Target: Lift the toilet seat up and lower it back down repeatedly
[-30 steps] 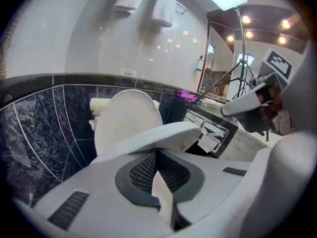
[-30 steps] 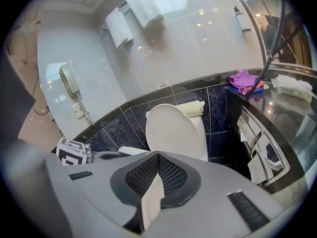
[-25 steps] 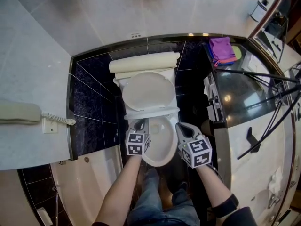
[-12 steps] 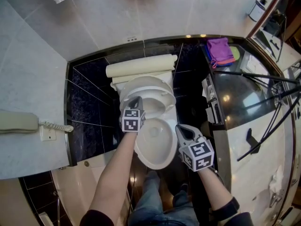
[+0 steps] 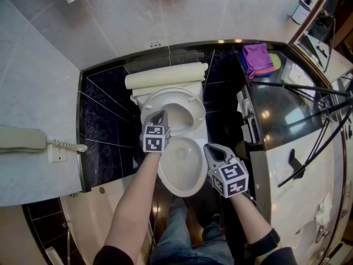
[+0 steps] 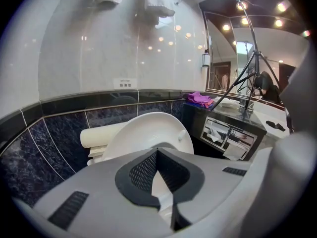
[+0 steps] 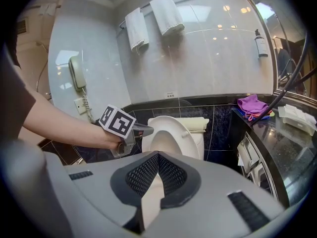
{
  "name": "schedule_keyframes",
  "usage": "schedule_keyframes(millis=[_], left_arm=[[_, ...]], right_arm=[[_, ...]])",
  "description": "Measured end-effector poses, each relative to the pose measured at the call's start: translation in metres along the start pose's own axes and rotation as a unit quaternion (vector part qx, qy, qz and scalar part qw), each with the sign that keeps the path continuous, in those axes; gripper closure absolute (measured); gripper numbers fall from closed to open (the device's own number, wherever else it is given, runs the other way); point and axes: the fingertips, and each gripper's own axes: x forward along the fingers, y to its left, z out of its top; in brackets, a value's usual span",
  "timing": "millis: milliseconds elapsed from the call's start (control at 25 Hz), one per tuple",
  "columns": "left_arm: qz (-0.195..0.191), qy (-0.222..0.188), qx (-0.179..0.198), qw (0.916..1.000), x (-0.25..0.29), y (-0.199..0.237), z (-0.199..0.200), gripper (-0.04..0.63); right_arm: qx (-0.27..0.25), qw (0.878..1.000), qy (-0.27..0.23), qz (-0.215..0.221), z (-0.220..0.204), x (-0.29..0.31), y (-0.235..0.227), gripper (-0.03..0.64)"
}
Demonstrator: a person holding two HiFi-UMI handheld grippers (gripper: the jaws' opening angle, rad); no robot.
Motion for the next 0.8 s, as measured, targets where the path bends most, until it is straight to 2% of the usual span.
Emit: schedule_keyframes(millis=[320,800], left_arm=[[0.002,-0.002,0.010,0.9999,-0.052,-0.023,-0.001,0.604],[0.044,-0.028,0.012,0.9986,-0.222,-0.098,-0.004,0.604]], right_arm=[[-0.028,1.000,-0.004,0.008,0.008,-0.013,0.010,0.600],[-0.087,0.996,-0.012,0.030,0.003,-0.104,0.040,0.600]])
